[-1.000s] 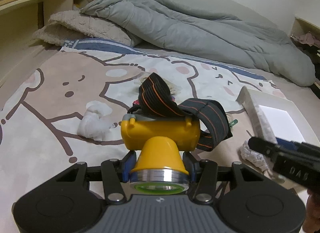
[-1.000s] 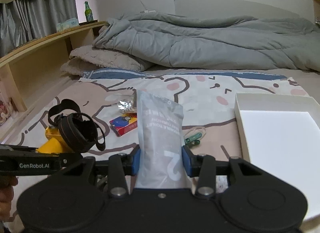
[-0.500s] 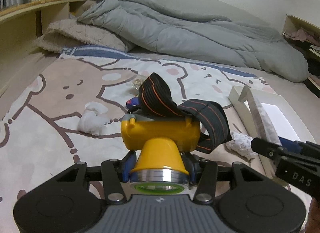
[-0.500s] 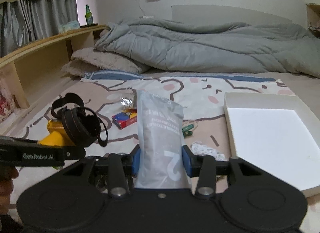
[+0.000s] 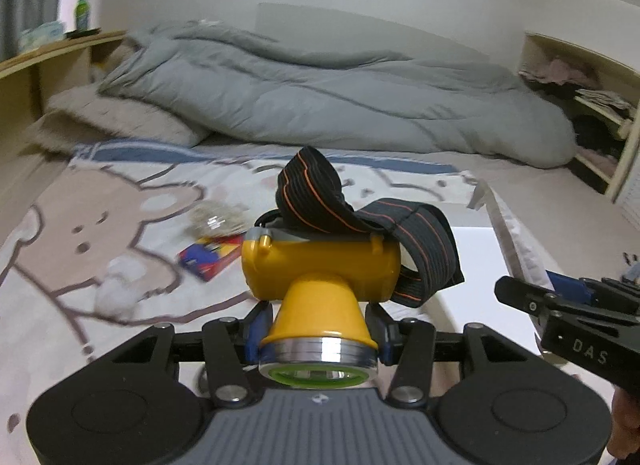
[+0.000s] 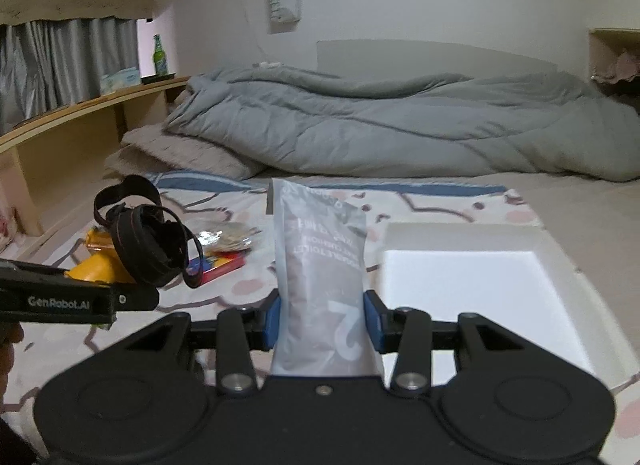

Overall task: Organize objects
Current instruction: 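Lift headlamp with left tool while right tool lifts pouch toward white tray, then lower headlamp into tray with left tool while right tool lowers pouch beside it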

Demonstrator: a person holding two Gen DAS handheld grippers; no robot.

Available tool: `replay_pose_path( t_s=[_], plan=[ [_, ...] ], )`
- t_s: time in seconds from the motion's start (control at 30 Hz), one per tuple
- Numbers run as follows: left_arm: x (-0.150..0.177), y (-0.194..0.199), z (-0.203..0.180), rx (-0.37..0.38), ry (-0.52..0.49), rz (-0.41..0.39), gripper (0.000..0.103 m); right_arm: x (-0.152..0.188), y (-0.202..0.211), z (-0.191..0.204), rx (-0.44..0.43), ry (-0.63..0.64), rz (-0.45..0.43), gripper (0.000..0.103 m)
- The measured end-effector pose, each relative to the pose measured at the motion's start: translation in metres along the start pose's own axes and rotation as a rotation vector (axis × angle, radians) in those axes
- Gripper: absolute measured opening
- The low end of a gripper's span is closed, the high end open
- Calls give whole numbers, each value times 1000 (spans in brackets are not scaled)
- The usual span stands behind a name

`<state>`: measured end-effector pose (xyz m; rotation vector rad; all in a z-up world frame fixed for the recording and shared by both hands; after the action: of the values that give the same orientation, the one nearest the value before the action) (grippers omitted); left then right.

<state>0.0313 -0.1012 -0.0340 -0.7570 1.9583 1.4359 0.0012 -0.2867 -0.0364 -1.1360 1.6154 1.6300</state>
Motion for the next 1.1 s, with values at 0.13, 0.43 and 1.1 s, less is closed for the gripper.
replay_pose_path(
  t_s=[0.13, 0.43, 1.1],
  plan=[
    [-2, -9, -31, 47, -16, 8, 52, -2, 7, -32, 27, -24, -2, 43],
    [2, -41, -89, 122, -50, 52, 52, 6, 8, -94, 103, -45, 29, 44],
    [42, -140, -158, 171, 75, 249, 52, 58, -43, -179, 181, -97, 252, 44]
  ],
)
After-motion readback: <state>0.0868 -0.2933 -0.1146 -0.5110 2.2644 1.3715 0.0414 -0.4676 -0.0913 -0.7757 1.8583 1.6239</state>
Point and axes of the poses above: each gripper's, at about its wrist camera, not at the fingertips, and y roughly against the way its jaws point, z to its left, x to its underside, the point moved 4 cm from there along -y, roughly the way its jaws point, and after that the axes turned 11 degrees about y, right-handed, at the moved point
